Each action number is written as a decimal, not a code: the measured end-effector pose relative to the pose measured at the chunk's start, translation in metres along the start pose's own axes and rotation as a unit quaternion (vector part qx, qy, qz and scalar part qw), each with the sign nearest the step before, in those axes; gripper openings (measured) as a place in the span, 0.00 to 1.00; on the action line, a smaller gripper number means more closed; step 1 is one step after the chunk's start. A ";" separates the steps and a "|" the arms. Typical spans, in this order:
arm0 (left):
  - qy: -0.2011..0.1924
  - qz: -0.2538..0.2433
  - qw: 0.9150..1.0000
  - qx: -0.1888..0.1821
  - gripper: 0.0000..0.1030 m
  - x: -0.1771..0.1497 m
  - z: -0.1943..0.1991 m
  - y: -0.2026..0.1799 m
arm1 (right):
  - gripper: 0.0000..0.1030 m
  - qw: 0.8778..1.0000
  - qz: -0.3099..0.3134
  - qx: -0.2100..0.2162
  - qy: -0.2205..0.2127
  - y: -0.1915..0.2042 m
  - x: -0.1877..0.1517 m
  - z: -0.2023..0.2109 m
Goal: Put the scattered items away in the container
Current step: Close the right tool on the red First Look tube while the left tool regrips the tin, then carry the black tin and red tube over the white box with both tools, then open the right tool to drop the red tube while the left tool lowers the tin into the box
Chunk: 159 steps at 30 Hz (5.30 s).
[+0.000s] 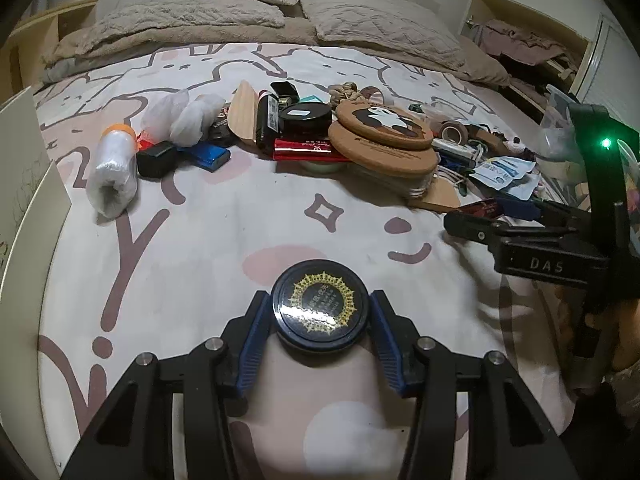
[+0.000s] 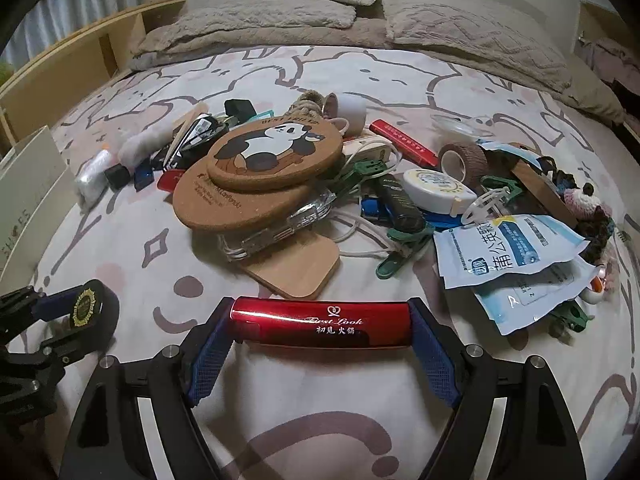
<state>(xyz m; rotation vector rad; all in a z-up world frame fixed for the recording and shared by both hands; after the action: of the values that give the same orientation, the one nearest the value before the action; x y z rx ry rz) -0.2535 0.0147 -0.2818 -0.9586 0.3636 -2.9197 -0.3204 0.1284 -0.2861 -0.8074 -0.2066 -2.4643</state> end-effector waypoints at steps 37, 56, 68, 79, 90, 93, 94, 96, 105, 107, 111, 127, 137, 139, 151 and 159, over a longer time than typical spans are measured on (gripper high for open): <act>-0.027 0.054 0.998 0.017 0.49 -0.024 0.042 0.016 | 0.81 0.997 -0.015 0.067 -0.038 0.059 -0.019 0.059; -0.093 0.081 0.992 0.009 0.49 -0.003 0.121 0.016 | 0.81 0.990 -0.015 0.111 -0.091 0.089 -0.010 0.117; -0.151 0.088 0.984 0.042 0.49 0.016 0.188 0.042 | 0.81 0.973 0.014 0.161 -0.166 0.126 0.036 0.175; -0.204 0.102 0.971 0.073 0.49 0.026 0.244 0.081 | 0.81 0.958 0.058 0.202 -0.193 0.180 0.069 0.198; -0.232 0.141 0.954 0.123 0.49 0.021 0.282 0.148 | 0.81 0.946 0.086 0.238 -0.201 0.231 0.093 0.203; -0.234 0.156 0.950 0.136 0.49 0.016 0.288 0.168 | 0.81 0.944 0.096 0.246 -0.196 0.246 0.096 0.200; -0.235 0.161 0.948 0.140 0.49 0.014 0.290 0.174 | 0.81 0.944 0.100 0.249 -0.194 0.252 0.097 0.198; -0.238 0.169 0.946 0.143 0.49 0.011 0.295 0.186 | 0.81 0.942 0.106 0.255 -0.191 0.262 0.099 0.195; -0.255 0.194 0.933 0.162 0.49 0.008 0.320 0.226 | 0.81 0.937 0.127 0.277 -0.173 0.299 0.102 0.179; -0.256 0.197 0.932 0.167 0.49 0.007 0.323 0.234 | 0.81 0.935 0.132 0.282 -0.170 0.308 0.103 0.177; -0.253 0.207 0.930 0.165 0.49 0.004 0.322 0.245 | 0.81 0.931 0.163 0.285 -0.162 0.332 0.105 0.172; -0.202 0.205 0.950 0.120 0.49 0.032 0.284 0.268 | 0.81 0.913 0.260 0.298 -0.102 0.404 0.084 0.127; -0.153 0.190 0.961 0.128 0.49 0.044 0.253 0.276 | 0.95 0.912 0.258 0.302 -0.102 0.401 0.078 0.115; -0.145 0.181 0.964 0.128 0.49 0.041 0.251 0.273 | 0.95 0.913 0.255 0.303 -0.103 0.398 0.077 0.117; -0.063 0.124 0.983 0.116 0.49 -0.008 0.251 0.244 | 0.95 0.917 0.215 0.319 -0.110 0.379 0.078 0.128; -0.025 0.100 0.986 0.128 0.49 -0.036 0.249 0.230 | 0.95 0.920 0.206 0.315 -0.112 0.375 0.080 0.136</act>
<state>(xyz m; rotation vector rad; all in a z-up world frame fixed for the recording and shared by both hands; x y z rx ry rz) -0.0842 -0.2562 -0.1625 -0.8991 0.0735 -2.6721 -0.1058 -0.1831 -0.1362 -0.7420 -0.7824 -1.7436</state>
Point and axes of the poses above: each gripper's, at about its wrist camera, not at the fingertips, and z roughly against the way its jaws point, y to its left, x to its top, the point moved 10 cm from there along -z, roughly the way its jaws point, and after that the axes turned 6 degrees about z, right-handed, at the moved point
